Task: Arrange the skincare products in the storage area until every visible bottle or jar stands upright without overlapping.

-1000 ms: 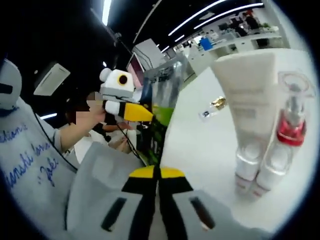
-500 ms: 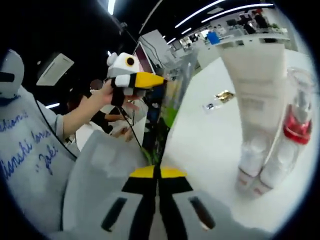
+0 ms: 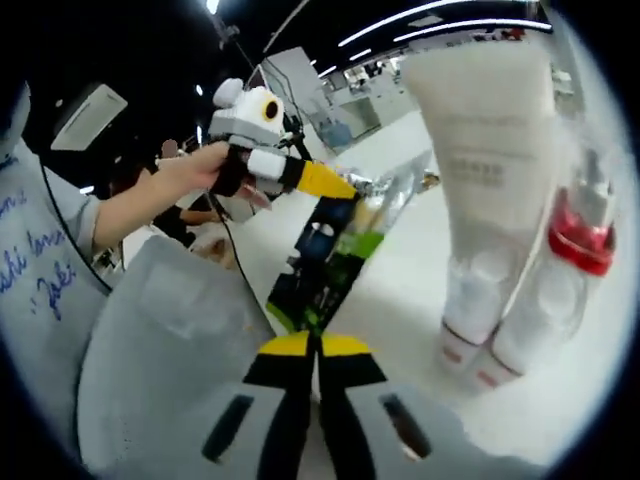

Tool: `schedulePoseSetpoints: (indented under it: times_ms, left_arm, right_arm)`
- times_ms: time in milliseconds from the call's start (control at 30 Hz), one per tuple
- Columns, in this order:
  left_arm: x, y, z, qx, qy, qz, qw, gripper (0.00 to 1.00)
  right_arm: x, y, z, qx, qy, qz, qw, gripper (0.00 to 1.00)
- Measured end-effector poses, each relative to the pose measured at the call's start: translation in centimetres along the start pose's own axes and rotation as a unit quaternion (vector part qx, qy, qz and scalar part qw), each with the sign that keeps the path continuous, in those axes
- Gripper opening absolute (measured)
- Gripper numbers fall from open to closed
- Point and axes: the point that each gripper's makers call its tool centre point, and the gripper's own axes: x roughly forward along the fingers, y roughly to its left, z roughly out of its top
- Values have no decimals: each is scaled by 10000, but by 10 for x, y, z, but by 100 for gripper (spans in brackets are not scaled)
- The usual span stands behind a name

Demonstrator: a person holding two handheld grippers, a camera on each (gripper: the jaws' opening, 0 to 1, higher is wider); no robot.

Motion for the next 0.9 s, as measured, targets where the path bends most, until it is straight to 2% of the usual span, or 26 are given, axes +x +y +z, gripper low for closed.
schedulePoseSetpoints:
  times_ms: [67,233,300,400,467,533,700,800,833,900]
  left_arm:
    - [5,2,-2,-31,48,4,10000,0]
    - [20,11,-13,11,321,179,9993,0]
    - [25,13,-17,37,411,218,9989,0]
    - [30,16,-22,71,518,275,9983,0]
    - [34,20,-25,102,582,347,9977,0]
    - [35,26,-26,131,622,478,9968,0]
    - [37,26,-29,94,709,403,9966,0]
    - [38,31,-31,84,727,481,9962,0]
    - [38,33,-32,65,738,490,9960,0]
    - [37,34,-32,10,728,473,9962,0]
  right_arm:
    - [1,-3,-4,-285,172,-79,9994,1]
    - [6,-9,-13,-464,456,-195,9977,1]
    - [8,-11,-18,-724,650,-289,9948,1]
    - [13,-9,-23,-783,815,-291,9932,2]
    - [15,-12,-34,-937,1162,-339,9882,3]
    - [16,-14,-40,-1126,1361,-370,9836,4]
    - [16,-15,-43,-1001,1360,-344,9850,5]
    - [11,-26,-52,-1080,1638,-599,9787,3]
    - [8,-31,-56,-1186,1759,-722,9746,1]
    - [7,-28,-54,-1153,1690,-683,9765,1]
